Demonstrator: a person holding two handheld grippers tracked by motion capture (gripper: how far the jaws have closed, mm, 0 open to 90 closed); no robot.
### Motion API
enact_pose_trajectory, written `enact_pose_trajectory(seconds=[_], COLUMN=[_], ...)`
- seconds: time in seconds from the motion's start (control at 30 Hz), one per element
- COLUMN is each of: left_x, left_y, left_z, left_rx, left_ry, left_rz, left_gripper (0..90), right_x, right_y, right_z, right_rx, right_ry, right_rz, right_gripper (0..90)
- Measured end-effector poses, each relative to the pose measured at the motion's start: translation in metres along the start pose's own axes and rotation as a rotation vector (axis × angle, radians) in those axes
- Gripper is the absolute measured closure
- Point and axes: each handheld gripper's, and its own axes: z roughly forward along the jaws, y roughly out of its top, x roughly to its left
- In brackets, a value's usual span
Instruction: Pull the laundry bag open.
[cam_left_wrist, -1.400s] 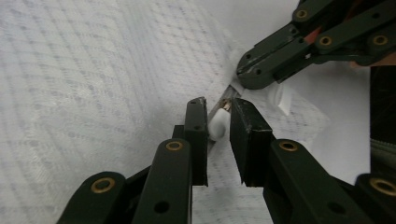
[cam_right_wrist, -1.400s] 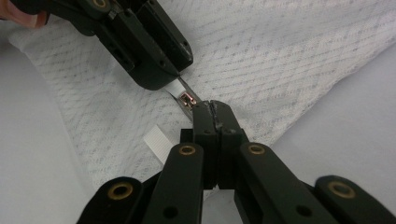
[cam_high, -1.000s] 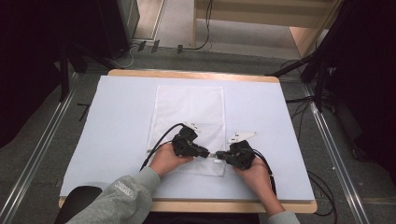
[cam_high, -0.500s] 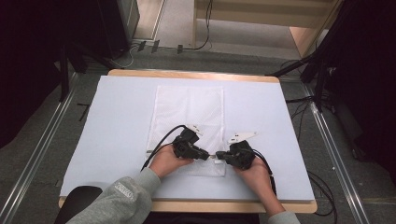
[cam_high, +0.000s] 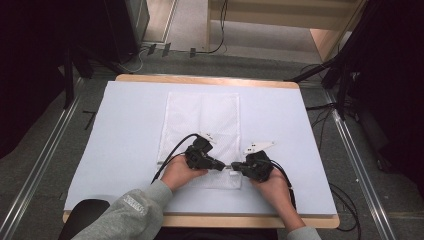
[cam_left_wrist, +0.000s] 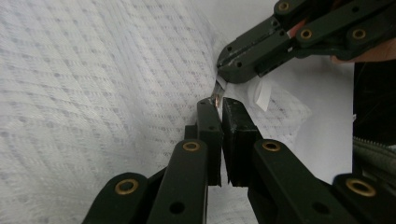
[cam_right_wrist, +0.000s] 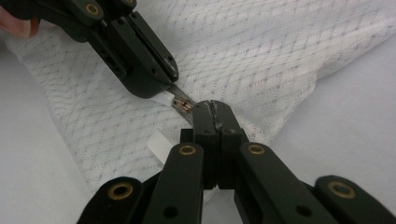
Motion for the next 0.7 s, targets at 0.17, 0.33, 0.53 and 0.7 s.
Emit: enact_pose_trajectory(seconds=[0.17,0.33,0.53,0.7], left_x=[-0.0067,-0.0070,-0.0032,0.0028], left_y=[0.0005,0.0000,-0.0013,0.0000], left_z=[0.0046,0.0066,0.0064,0.0019], left_rx=[0.005,-0.013,-0.026,-0.038], left_ry=[0.011,0.019,-0.005,-0.039], left_rz=[0.016,0.020,-0.017,-0.064], left_gripper=[85.3,84.2,88.2,88.3], right_x=[0.0011,0.0012,0.0020,0.0020], right_y=[0.0003,0.0003,0.0003,0.0003], right_z=[0.0000,-0.0001,-0.0001,0.0000], right_rx=[0.003,0.004,0.005,0.004], right_ry=[-0.006,-0.008,-0.012,-0.013], right_rz=[-0.005,-0.004,-0.006,-0.013], right_gripper=[90.0,90.0,90.0,90.0])
